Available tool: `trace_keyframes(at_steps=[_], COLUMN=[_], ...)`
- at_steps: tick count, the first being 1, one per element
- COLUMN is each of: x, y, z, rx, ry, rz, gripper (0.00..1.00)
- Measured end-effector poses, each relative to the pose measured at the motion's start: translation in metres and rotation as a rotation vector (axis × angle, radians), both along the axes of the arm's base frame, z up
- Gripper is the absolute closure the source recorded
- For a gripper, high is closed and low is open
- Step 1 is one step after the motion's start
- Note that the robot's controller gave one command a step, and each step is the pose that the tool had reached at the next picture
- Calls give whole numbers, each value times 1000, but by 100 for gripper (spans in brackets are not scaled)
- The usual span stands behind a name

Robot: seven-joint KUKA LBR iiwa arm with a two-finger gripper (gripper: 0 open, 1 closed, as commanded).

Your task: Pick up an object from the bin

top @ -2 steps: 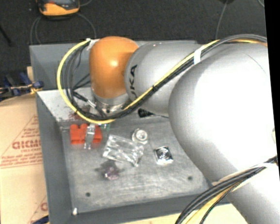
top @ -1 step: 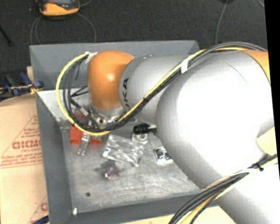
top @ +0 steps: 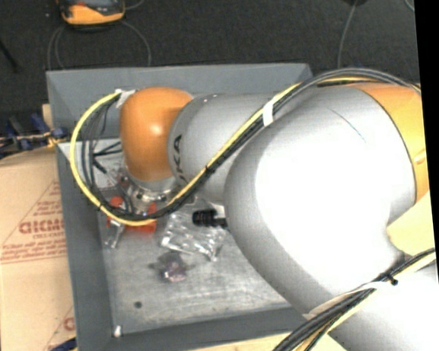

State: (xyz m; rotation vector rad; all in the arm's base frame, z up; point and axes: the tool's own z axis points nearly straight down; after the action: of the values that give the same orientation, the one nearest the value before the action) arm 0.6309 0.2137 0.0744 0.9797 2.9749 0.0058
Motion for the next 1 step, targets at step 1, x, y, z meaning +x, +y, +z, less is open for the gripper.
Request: trace_keyframes(at_steps=[1], x=[2], y=[-1], z=[2], rx=[0], ry=[-5], rz=[0], gripper=[100])
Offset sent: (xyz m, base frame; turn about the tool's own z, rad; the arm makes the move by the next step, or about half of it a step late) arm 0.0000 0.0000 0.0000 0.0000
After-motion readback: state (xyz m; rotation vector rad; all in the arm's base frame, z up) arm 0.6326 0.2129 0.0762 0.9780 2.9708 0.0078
